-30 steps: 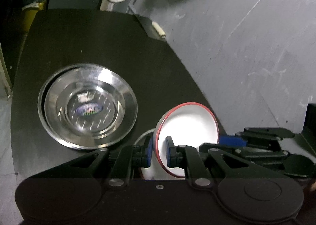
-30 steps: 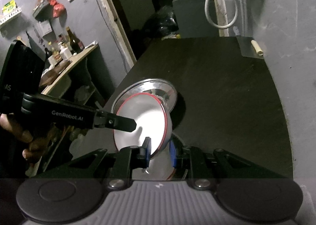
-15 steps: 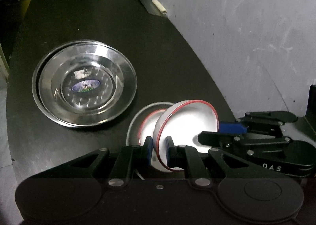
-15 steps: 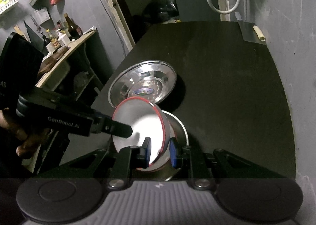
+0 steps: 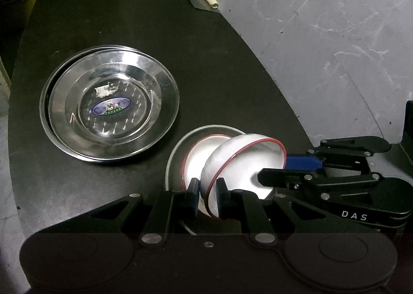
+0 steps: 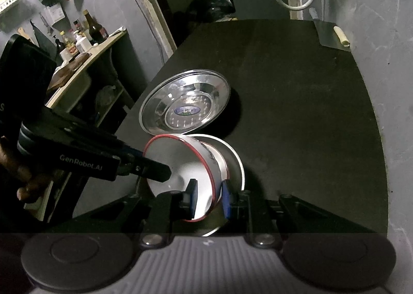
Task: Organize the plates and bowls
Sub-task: 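Lower the second bowl into the first bowl with the left tool, then open the left tool and release the red-rimmed bowl inside the saucepan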
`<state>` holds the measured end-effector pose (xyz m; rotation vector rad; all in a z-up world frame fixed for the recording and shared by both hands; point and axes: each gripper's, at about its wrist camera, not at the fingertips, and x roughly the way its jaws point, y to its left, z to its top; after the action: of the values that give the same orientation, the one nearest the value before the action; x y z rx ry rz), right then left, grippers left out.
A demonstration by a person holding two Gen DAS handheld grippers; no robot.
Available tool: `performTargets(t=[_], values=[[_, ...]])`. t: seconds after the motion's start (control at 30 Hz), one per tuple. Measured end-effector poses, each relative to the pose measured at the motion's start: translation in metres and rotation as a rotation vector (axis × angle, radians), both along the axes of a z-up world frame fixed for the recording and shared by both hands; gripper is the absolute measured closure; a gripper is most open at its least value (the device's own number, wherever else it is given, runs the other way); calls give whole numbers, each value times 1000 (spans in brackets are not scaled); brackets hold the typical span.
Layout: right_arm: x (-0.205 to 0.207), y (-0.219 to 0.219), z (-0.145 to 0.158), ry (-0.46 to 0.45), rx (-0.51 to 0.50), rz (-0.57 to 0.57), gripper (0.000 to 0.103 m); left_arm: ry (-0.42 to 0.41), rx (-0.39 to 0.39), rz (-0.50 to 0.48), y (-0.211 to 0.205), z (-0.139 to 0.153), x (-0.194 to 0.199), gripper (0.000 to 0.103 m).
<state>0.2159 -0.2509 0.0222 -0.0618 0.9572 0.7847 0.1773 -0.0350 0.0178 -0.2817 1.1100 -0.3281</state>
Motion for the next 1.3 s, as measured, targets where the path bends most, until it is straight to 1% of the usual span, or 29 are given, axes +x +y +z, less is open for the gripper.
performTargets(t=[0.5, 0.97, 1.3], values=[[2, 4, -4, 11, -13, 10, 80, 13, -10, 16, 2, -3, 1, 88], [4, 3, -7, 17, -13, 3, 79, 15, -13, 14, 1, -3, 2, 84], [4, 3, -7, 17, -16, 3, 78, 15, -12, 13, 1, -3, 3, 84]])
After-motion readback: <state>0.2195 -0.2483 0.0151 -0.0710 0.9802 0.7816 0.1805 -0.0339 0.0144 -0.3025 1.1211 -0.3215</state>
